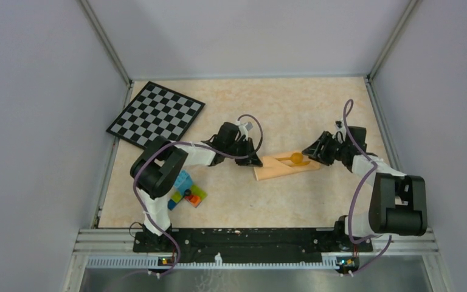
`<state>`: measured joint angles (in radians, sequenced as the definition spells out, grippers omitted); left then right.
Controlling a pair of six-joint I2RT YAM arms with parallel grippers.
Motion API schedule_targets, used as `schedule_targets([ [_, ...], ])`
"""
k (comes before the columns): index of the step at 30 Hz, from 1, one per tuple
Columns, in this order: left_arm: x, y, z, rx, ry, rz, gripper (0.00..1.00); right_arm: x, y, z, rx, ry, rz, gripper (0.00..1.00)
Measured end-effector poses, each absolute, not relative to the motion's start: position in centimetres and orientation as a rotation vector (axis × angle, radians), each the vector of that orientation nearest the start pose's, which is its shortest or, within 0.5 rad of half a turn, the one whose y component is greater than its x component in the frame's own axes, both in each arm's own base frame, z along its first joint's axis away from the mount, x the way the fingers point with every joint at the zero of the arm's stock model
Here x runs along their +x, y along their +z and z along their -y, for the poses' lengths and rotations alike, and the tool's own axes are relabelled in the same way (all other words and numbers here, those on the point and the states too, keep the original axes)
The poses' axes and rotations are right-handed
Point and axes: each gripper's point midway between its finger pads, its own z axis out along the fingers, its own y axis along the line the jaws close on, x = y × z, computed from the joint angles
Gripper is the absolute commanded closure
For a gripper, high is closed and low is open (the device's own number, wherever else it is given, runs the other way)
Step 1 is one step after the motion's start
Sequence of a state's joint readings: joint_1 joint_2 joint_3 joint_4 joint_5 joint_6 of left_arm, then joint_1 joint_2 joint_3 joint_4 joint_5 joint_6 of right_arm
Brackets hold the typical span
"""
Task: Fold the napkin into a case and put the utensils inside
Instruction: Insert the knife into the folded napkin, then reset both arms
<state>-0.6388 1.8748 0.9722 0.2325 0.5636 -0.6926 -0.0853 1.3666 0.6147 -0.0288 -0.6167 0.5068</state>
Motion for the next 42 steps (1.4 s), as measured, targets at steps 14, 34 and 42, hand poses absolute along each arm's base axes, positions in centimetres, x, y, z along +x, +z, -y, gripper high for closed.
schedule_targets([
  [14,29.1,3.4,35.1,0.251,-1.237,-2.481,0.83,30.2,3.6,-6.2,0.496,0.819,-2.371,0.52],
  [34,28.7,5.5,34.8,0.256,-1.244,-2.459,0.65,34.2,4.4,-8.2,0.491,1.073,-2.275,0.45],
  [42,26.5,18.0,33.0,0.338,-1.278,-2.256,0.32,33.3,20.4,-12.2,0.114,0.810,-2.187,0.37],
])
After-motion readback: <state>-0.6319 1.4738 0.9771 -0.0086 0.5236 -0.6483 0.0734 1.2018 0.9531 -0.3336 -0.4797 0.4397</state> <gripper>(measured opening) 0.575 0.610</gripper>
